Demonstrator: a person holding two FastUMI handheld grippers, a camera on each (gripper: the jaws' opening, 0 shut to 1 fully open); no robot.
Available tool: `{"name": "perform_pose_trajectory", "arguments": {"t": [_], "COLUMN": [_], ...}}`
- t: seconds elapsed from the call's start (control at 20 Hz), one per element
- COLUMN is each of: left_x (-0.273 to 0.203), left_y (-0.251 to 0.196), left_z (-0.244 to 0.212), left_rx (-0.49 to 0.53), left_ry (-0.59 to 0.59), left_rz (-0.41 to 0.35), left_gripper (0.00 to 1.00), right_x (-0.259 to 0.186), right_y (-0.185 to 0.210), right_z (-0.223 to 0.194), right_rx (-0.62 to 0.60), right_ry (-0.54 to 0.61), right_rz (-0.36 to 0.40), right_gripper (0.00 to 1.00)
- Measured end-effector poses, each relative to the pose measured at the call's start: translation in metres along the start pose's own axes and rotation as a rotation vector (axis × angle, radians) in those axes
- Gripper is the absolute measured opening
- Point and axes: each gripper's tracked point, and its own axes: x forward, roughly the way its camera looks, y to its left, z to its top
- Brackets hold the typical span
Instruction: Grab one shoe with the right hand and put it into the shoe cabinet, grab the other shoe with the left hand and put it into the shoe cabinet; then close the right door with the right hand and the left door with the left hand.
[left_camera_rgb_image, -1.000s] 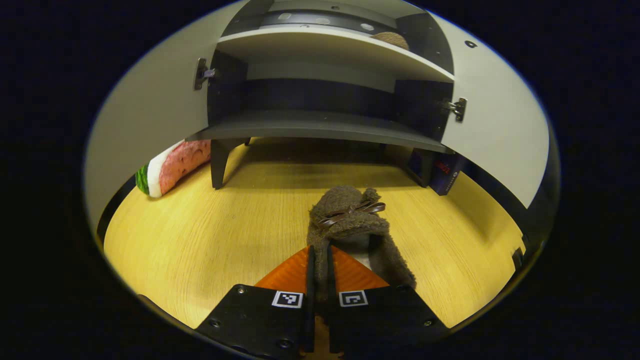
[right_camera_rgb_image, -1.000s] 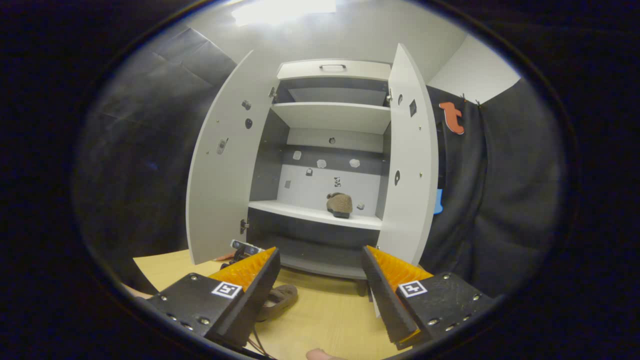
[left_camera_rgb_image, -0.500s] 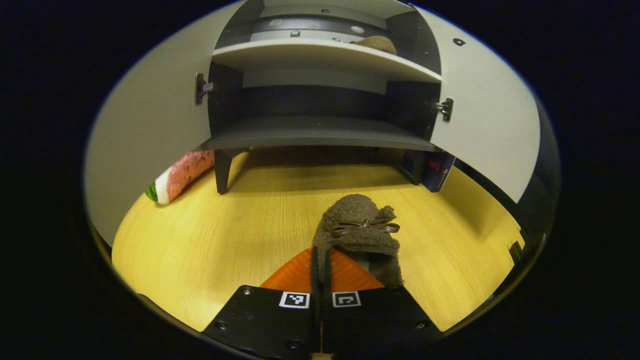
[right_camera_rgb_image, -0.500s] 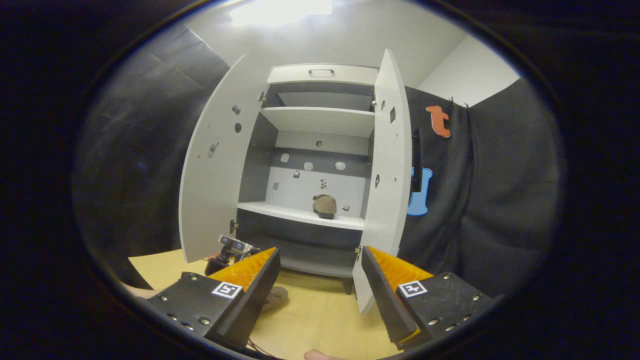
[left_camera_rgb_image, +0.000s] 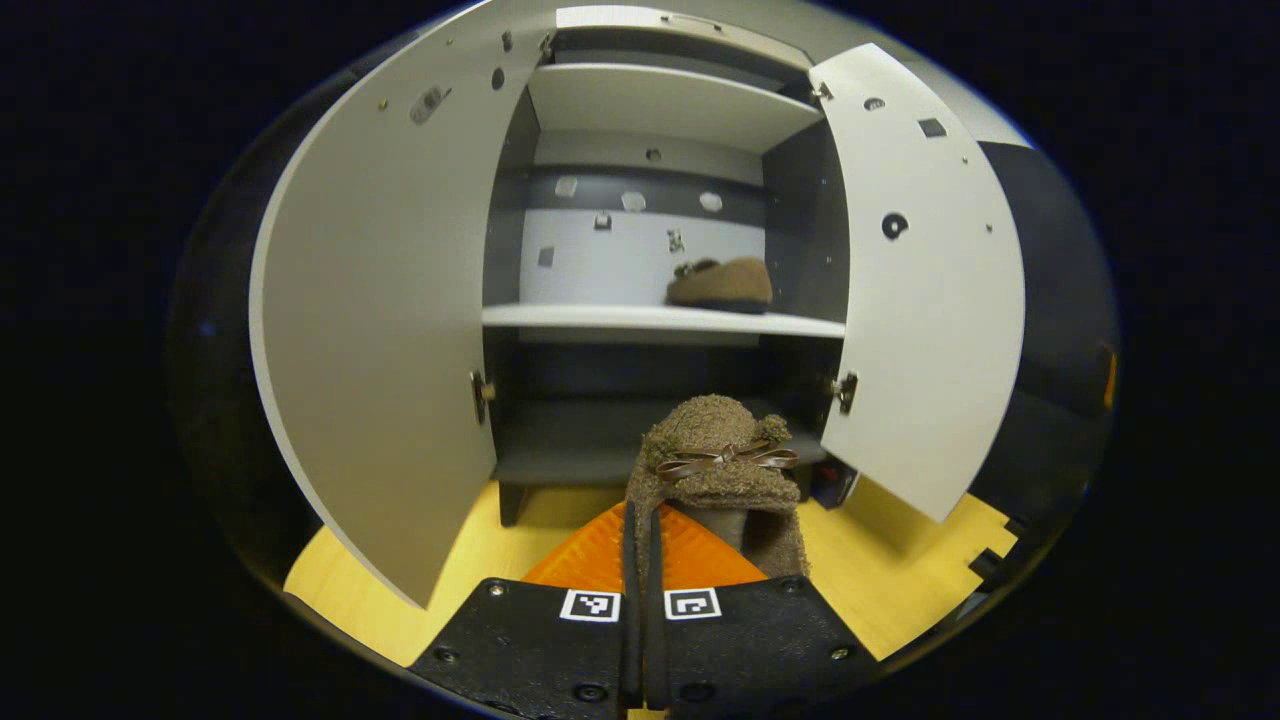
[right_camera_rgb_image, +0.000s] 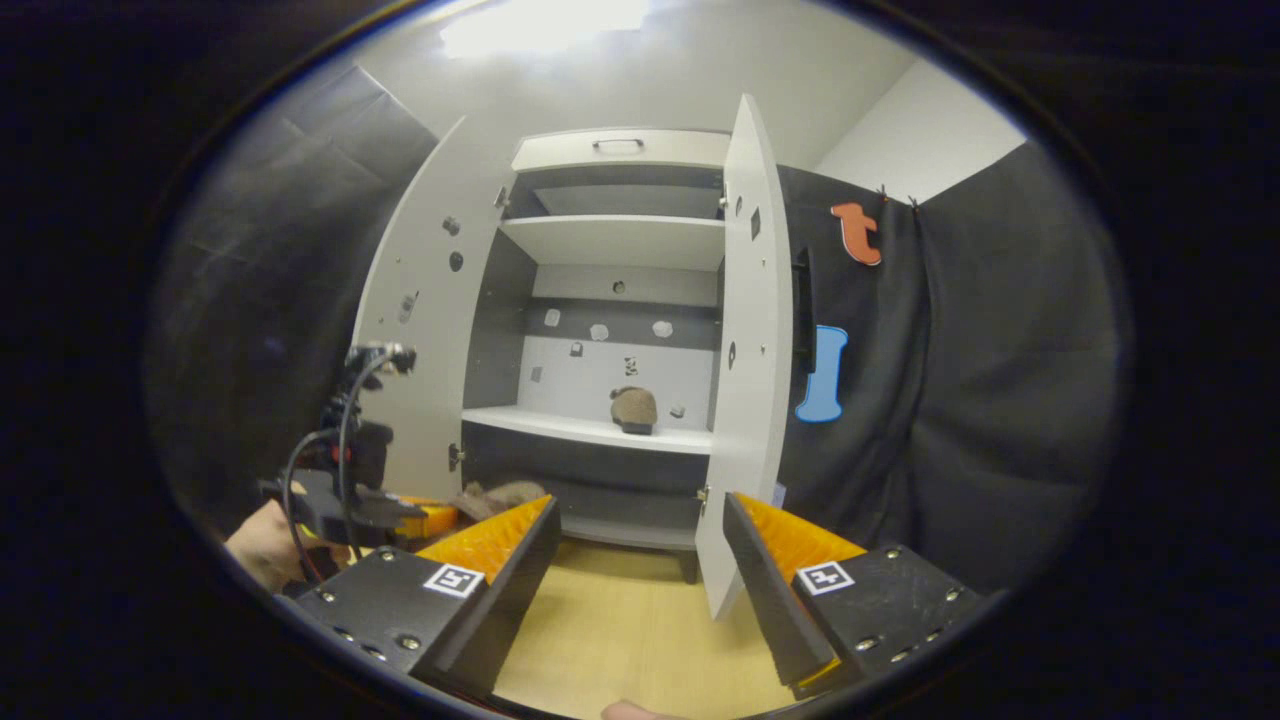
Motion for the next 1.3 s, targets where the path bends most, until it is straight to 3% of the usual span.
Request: {"name": "perform_pose_trajectory", "arguments": {"t": [0.25, 0.5, 0.7, 1.0, 1.15, 1.3], "left_x": [0.031, 0.108, 0.172, 0.257, 0.275, 0.283], "left_y": [0.021, 0.033, 0.044, 0.053, 0.065, 0.062], "left_z": [0.081, 0.159, 0.186, 0.2, 0.208, 0.201], "left_rx": [-0.05, -0.063, -0.128, -0.175, -0.157, -0.118], "left_ry": [-0.071, -0.169, -0.119, -0.066, -0.098, -0.059], "left_rz": [0.033, 0.03, 0.089, 0.143, 0.197, 0.191], "left_gripper": [0.02, 0.02, 0.02, 0.02, 0.03, 0.05], "right_x": [-0.008, -0.01, -0.014, -0.011, -0.01, -0.002], "right_y": [0.01, 0.018, 0.023, -0.005, -0.018, -0.034], "right_z": [0.009, 0.009, 0.006, 0.01, 0.004, 0.001], "right_rx": [0.018, 0.039, 0.028, 0.031, 0.021, 0.028], "right_ry": [-0.04, -0.066, -0.096, -0.135, -0.13, -0.126], "right_rz": [0.031, 0.06, 0.087, 0.057, 0.04, -0.001], "right_gripper": [0.98, 0.99, 0.98, 0.98, 0.98, 0.98]}}
